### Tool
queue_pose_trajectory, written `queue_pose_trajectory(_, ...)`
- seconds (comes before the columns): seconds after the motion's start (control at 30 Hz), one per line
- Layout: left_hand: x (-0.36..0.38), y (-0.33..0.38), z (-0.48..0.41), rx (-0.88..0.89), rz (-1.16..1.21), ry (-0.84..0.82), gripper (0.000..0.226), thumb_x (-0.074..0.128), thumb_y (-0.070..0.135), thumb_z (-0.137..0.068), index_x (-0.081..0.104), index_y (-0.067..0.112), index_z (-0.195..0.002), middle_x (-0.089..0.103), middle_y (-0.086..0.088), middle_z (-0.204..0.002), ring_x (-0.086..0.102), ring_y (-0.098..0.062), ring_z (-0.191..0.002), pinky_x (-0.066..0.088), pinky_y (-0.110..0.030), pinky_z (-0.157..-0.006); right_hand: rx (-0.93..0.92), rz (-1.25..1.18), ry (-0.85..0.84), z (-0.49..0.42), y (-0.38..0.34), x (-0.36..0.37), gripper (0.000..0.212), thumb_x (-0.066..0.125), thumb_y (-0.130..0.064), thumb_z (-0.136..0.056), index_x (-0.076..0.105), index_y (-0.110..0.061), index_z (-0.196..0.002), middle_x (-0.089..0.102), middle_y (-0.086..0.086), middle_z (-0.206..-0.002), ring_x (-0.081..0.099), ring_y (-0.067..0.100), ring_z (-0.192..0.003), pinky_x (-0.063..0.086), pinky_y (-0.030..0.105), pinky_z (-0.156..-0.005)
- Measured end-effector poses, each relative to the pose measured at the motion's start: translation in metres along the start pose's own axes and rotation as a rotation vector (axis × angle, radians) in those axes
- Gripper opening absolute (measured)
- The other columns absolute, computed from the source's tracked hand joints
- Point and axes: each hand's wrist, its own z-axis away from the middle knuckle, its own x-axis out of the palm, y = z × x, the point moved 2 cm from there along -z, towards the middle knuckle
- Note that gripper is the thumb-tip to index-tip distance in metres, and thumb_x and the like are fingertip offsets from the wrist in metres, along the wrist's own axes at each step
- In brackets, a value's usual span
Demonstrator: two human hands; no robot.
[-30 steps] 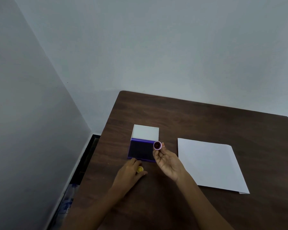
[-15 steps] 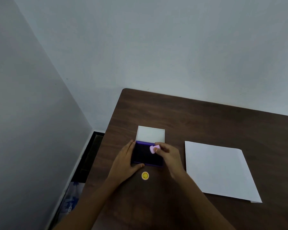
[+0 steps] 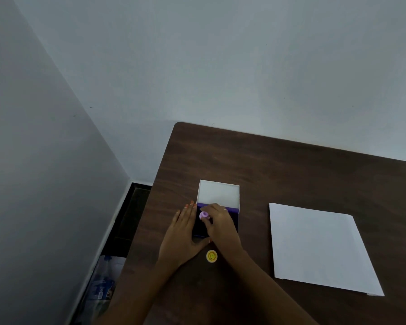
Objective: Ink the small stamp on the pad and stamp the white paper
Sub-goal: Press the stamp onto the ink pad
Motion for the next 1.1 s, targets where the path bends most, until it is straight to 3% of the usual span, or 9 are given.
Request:
queue_pose_trajectory(0.4,-0.002,0.002,0.0,0.018,0.014,0.008,0.087,0.061,0.052,-0.077,0.01,0.017,-0.138,0.026,-0.013,-0.149,0.008,-0.015,-0.136,0.005,-0.038,-0.113,0.023,0.012,0.031,0.004,0.002,0.007,0.023,0.052,-0.009,-0.089,0.059,-0.003,-0.11,0.064,0.016,-0.113,0.054,0.024,-0.108,0.036,0.023,-0.094)
queue_pose_trajectory(0.6,-0.001,0.001,0.0,0.009,0.005,-0.013,0.088,0.059,0.054,-0.077,0.01,0.015,-0.14,0.02,-0.01,-0.151,0.003,-0.012,-0.136,0.001,-0.032,-0.113,0.027,-0.002,0.041,0.005,0.003,0.008,0.022,0.052,-0.009,-0.089,0.059,-0.003,-0.109,0.064,0.017,-0.112,0.054,0.024,-0.108,0.03,0.017,-0.09)
queue_pose_trajectory(0.73,-0.002,0.002,0.0,0.007,0.015,0.006,0.087,0.062,0.052,-0.077,0.017,0.012,-0.14,0.025,-0.012,-0.15,0.013,-0.018,-0.138,0.003,-0.037,-0.112,0.05,-0.033,0.028,0.005,0.001,0.007,0.021,0.051,-0.009,-0.089,0.06,-0.003,-0.107,0.065,0.017,-0.11,0.055,0.024,-0.106,0.036,0.022,-0.091)
queue_pose_trajectory(0.87,-0.004,0.003,0.0,0.009,0.02,0.013,0.087,0.058,0.057,-0.077,0.014,0.016,-0.141,0.023,-0.009,-0.151,0.011,-0.013,-0.138,0.004,-0.033,-0.113,0.14,-0.125,-0.035,-0.003,0.001,-0.001,0.016,0.056,-0.008,-0.086,0.062,0.0,-0.098,0.065,0.018,-0.103,0.057,0.024,-0.097,0.037,0.018,-0.081)
queue_pose_trajectory(1.0,-0.004,0.002,0.001,0.003,0.02,0.015,0.089,0.053,0.061,-0.077,0.012,0.017,-0.142,0.02,-0.006,-0.152,0.005,-0.007,-0.136,0.004,-0.029,-0.114,0.364,-0.453,0.118,-0.001,0.008,-0.019,0.014,0.065,-0.011,-0.079,0.066,-0.01,-0.093,0.068,0.008,-0.097,0.059,0.016,-0.091,0.043,0.012,-0.069)
queue_pose_trajectory(1.1,-0.003,0.002,0.002,-0.008,0.007,0.013,0.09,0.051,0.063,-0.077,0.01,0.017,-0.143,0.02,-0.006,-0.153,0.004,-0.006,-0.136,0.003,-0.029,-0.113,0.763,-1.22,0.115,0.004,0.015,-0.028,0.013,0.061,-0.007,-0.082,0.064,-0.011,-0.094,0.064,0.007,-0.099,0.059,0.018,-0.095,0.055,0.024,-0.069)
